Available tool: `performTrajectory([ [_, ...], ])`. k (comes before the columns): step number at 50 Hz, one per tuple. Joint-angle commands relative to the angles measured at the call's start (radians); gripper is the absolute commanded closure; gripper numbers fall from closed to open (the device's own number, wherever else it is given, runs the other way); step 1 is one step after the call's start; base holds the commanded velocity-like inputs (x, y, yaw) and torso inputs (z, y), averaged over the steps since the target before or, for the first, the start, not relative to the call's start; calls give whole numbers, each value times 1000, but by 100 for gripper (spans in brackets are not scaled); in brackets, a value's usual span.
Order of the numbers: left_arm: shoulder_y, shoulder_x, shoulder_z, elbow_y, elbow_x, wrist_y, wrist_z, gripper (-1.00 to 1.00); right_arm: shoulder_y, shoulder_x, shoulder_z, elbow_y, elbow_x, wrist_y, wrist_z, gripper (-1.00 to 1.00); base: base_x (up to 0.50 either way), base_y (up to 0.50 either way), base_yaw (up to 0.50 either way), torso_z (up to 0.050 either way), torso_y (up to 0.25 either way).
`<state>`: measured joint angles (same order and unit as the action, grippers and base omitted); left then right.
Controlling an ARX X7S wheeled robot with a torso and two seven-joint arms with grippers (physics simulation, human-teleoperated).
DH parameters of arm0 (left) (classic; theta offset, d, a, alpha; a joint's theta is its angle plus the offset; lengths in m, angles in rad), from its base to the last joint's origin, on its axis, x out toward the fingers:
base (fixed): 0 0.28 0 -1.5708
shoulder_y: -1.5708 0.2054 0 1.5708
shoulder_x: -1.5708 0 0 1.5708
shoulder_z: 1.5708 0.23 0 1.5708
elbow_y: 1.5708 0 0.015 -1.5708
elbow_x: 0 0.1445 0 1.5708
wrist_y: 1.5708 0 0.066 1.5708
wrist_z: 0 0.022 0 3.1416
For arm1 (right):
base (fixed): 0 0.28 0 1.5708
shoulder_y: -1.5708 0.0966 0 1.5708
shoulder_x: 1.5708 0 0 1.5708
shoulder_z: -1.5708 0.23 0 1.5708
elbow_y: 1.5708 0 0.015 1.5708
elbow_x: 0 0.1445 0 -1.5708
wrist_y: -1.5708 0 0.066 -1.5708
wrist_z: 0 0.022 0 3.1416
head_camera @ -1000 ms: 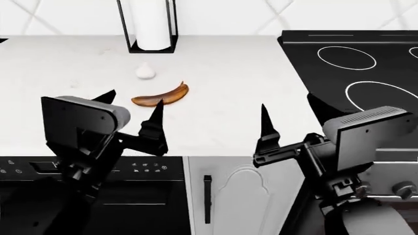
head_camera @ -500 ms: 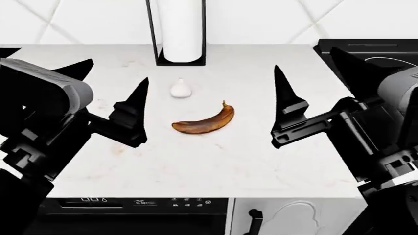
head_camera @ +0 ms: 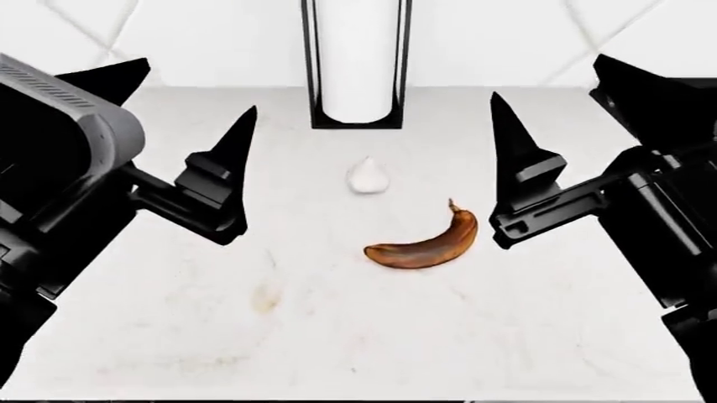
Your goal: Pick the banana, garlic from the counter and place them in the cabinet. Then close the cabinet.
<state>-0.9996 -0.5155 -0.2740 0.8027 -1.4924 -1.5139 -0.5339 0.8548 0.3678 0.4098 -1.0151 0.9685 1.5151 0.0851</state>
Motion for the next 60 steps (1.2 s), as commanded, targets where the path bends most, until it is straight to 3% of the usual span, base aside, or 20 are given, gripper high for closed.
performTrajectory([
  [1, -45, -43, 52, -23, -107, 25, -90, -100, 61, 58, 81, 58, 283, 45, 171, -100, 445, -203, 0, 0, 0],
  [12, -57, -58, 93, -25, -104, 44, -95, -100, 75, 125, 46, 111, 423, 20, 287, -100, 250, -198, 0, 0, 0],
  [60, -10, -121, 132, 1, -55, 128, -48, -100, 57, 229, -57, 126, 463, -89, 331, -100, 108, -15, 0, 0, 0],
])
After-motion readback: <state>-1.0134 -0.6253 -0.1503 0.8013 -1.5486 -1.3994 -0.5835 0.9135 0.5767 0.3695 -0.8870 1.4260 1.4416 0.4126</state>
